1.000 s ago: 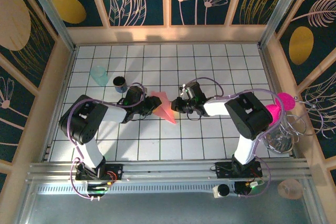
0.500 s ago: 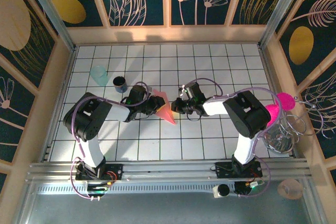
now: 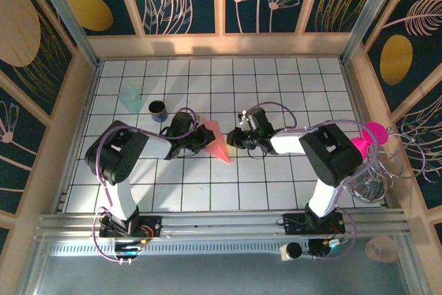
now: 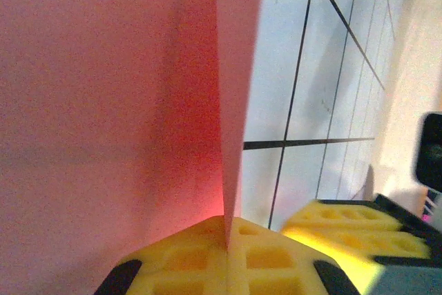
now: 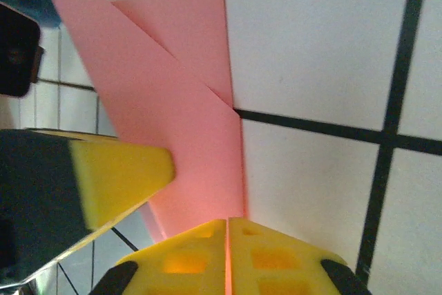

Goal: Fold a paper plane with a square sheet of paper (pick it up from the middle)
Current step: Turn over the paper at the center of the table.

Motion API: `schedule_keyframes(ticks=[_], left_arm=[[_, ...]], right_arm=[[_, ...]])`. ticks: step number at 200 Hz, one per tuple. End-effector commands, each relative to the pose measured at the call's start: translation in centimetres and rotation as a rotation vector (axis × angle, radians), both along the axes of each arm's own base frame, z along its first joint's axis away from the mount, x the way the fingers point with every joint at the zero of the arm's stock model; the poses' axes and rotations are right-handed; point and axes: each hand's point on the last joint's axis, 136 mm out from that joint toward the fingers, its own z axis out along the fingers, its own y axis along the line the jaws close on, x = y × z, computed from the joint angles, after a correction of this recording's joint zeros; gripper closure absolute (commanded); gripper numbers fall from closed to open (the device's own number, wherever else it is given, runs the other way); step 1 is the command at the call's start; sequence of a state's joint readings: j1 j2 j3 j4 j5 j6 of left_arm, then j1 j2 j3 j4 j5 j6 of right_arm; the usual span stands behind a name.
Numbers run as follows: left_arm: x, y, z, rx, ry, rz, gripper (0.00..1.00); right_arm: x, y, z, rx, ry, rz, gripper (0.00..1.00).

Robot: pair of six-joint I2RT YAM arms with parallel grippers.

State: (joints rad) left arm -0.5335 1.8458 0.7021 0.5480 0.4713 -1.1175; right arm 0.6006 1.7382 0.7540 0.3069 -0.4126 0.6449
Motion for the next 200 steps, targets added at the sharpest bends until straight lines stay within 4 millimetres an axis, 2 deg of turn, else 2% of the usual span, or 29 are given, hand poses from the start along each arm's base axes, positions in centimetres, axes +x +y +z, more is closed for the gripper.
schedule_keyframes(ticks=[1,31,40,42,49,63,67,108,112,114,149,164,200], left_arm=[[0.5,0.2,1.0,0.057,-0.058,-0.014,0.98],[0.8,1.6,2.2,0.201,-0.104,-0.036,0.98],[0.9,2.3,2.0,0.276,-0.098,-0.050,0.98],[0.9,2.4,2.8,0.282,-0.115,-0.054,0.98],[1.4,2.9,3.8,0.339,-0.142,-0.060,0.98],[1.5,4.6,4.2,0.495,-0.148,-0.079,0.98],[2.1,4.8,5.3,0.533,-0.164,-0.076,0.98],[3.3,8.8,8.7,0.972,-0.195,-0.088,0.97],[3.3,9.1,9.2,1.004,-0.201,-0.084,0.97],[3.4,9.2,8.7,1.028,-0.189,-0.090,0.97],[5.1,9.5,10.9,1.247,-0.230,-0.060,0.97],[5.7,8.8,10.9,1.315,-0.247,-0.057,0.97],[5.6,7.9,7.2,1.491,-0.206,-0.125,0.97]], right_arm=[[1.5,-1.5,2.9,0.003,-0.099,-0.097,0.85],[1.7,-3.6,4.6,-0.017,-0.160,-0.186,0.78],[1.8,-4.2,5.0,-0.025,-0.175,-0.213,0.77],[1.8,-4.4,5.1,-0.027,-0.180,-0.218,0.77],[1.8,-4.9,5.3,-0.035,-0.189,-0.239,0.76],[1.9,-6.1,5.8,-0.044,-0.206,-0.279,0.74],[1.9,-6.4,5.9,-0.047,-0.211,-0.290,0.74],[1.2,-8.3,6.9,-0.058,-0.243,-0.347,0.71],[1.7,-9.3,6.9,-0.064,-0.243,-0.377,0.71],[1.7,-9.4,6.9,-0.066,-0.243,-0.380,0.71],[1.5,-10.8,7.0,-0.080,-0.246,-0.418,0.69],[1.4,-11.4,7.0,-0.082,-0.246,-0.437,0.67],[1.3,-12.6,6.8,-0.086,-0.243,-0.474,0.64]])
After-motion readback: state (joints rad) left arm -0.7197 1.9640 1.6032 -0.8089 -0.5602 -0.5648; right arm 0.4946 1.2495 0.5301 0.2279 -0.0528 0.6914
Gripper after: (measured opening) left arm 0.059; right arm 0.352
